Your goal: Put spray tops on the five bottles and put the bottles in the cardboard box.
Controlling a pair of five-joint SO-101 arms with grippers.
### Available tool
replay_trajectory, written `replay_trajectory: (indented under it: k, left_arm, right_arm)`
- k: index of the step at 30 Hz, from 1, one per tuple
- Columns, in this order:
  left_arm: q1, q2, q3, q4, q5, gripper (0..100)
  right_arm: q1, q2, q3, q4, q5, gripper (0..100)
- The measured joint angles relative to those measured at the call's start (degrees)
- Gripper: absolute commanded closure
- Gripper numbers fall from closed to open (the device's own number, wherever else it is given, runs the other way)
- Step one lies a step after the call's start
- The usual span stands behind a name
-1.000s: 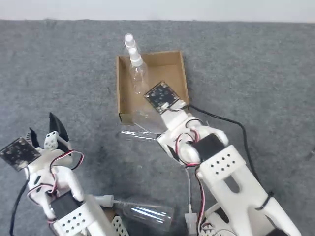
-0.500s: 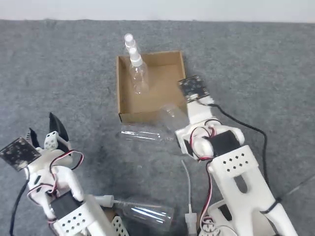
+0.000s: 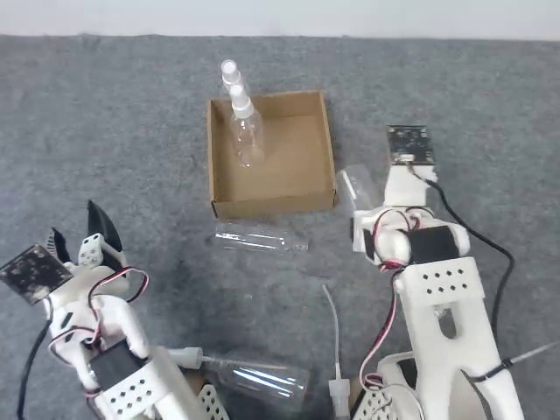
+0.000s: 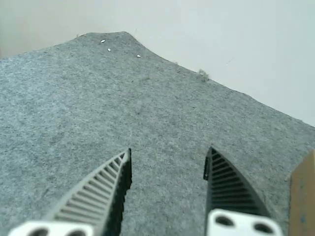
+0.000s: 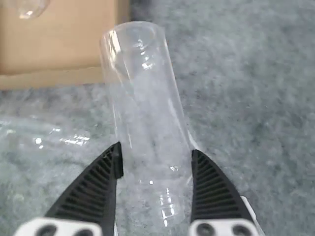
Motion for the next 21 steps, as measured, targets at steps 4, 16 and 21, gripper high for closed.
replay_trajectory:
  k: [4, 16, 21]
  left_arm:
    - [0.0, 0.0, 0.0, 0.0, 0.0, 77]
    - [0.0, 0.0, 0.0, 0.0, 0.0, 77]
    - [0.0, 0.0, 0.0, 0.0, 0.0, 77]
  right_arm:
    - [1.5, 0.0, 0.0, 0.0, -1.8, 95.3]
    - [1.7, 0.0, 4.9, -2.1, -13.5, 95.7]
    - [1.7, 0.0, 11.0, -9.1, -13.5, 95.8]
